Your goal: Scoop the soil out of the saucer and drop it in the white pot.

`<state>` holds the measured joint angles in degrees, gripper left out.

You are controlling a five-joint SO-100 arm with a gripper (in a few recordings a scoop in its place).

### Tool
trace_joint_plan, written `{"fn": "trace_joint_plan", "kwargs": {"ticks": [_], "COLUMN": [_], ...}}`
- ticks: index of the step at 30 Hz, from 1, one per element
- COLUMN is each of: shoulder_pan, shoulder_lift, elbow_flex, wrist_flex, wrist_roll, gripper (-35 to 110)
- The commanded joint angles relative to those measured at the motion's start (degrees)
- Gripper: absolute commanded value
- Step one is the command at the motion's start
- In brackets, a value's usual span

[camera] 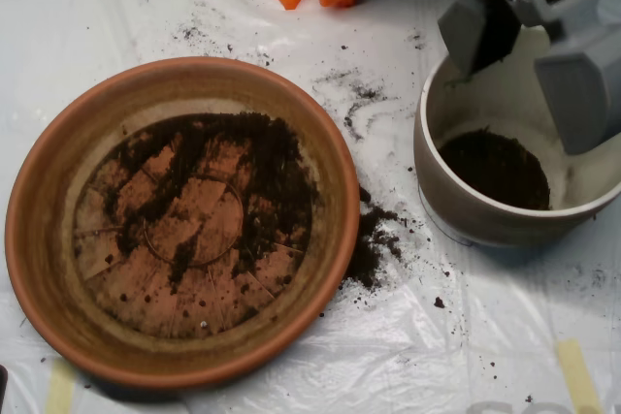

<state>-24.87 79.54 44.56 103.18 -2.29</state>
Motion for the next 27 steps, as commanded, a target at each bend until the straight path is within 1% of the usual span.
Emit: {"fn": "trace_joint_plan", "kwargs": {"ticks": [1,3,5,11,16,22,27], "shoulder_pan": [2.9,6.59,11.43,26.02,34.19,40.25,43.68], "shoulder_lift": [7.65,10.99,15.91,28.21,33.57,30.32,21.53], "elbow_flex": [0.0,2.29,8.0,37.09,57.57,67.15,68.38], "wrist_flex": [0.09,-0.88,-3.6,-17.58,-27.77,-32.78,-33.93], "wrist_roll": [-0.53,-1.49,-3.34,-10.11,-13.45,-17.31,-20.13], "gripper": [38,38,38,38,38,37,39]}}
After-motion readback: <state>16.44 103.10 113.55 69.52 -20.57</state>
